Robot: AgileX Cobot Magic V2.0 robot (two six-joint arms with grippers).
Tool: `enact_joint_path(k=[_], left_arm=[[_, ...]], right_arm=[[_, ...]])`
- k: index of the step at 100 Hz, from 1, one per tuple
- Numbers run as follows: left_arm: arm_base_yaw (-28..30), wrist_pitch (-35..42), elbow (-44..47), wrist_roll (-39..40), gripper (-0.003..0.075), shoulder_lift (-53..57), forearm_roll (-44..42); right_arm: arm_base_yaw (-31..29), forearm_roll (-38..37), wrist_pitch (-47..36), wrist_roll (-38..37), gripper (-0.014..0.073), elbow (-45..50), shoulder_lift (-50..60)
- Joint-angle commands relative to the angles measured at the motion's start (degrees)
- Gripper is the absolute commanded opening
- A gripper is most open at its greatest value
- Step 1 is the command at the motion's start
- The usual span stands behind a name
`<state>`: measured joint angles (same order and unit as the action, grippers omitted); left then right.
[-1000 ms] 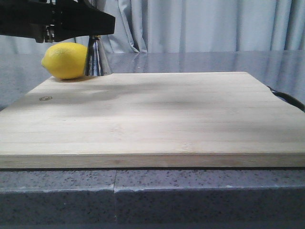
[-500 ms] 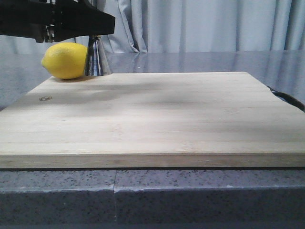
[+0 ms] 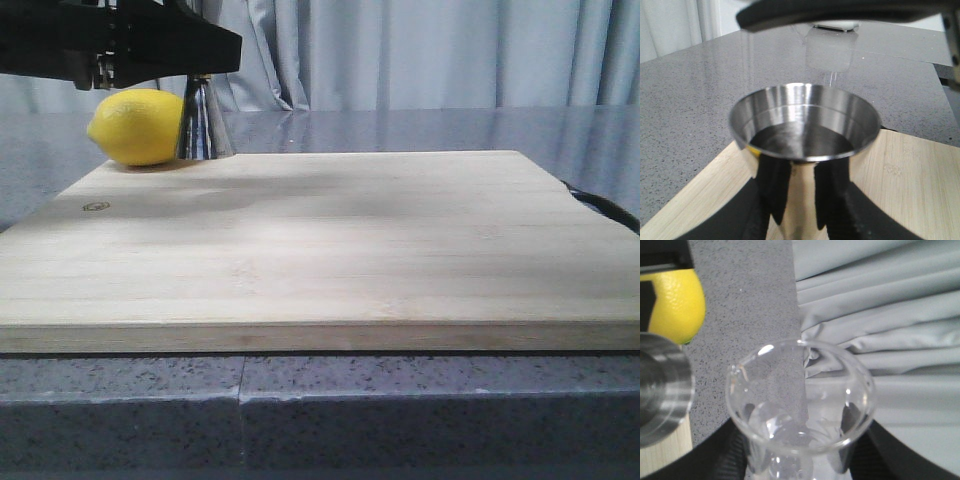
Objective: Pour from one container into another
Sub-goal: 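Tilt the beaker with the right gripper, pouring liquid into the jigger, then tilt the beaker upright and move it back toward the board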
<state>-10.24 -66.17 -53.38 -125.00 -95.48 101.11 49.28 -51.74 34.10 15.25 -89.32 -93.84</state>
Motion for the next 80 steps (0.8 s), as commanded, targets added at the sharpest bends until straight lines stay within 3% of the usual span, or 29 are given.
enact_joint_path(k=[1,16,40,62,80], left_arm=[[-0.39,-5.84,-1.78,0.43,0.0185,2.11,4.90],[-0.39,-5.84,-1.78,0.43,0.0185,2.11,4.90],[-0.39,-5.84,-1.78,0.43,0.0185,2.11,4.90],[-0.39,-5.84,-1.78,0.43,0.0185,2.11,4.90],[-0.39,-5.84,-1.78,0.43,0.0185,2.11,4.90]], right_arm=[[-0.82,-2.41,-1.74,-5.13,0.0297,-2.13,4.85],[-4.54,0.30,-1.74,-15.25,0.0297,-2.13,8.98],[-17.21,19.61,-3.37,-17.94,0.0297,0.11,16.14],[-28.70,30.42,-17.38,-17.94,0.0297,14.84,24.27],[-33.55,38.05,-30.79,-17.94,0.0297,29.34,27.94]])
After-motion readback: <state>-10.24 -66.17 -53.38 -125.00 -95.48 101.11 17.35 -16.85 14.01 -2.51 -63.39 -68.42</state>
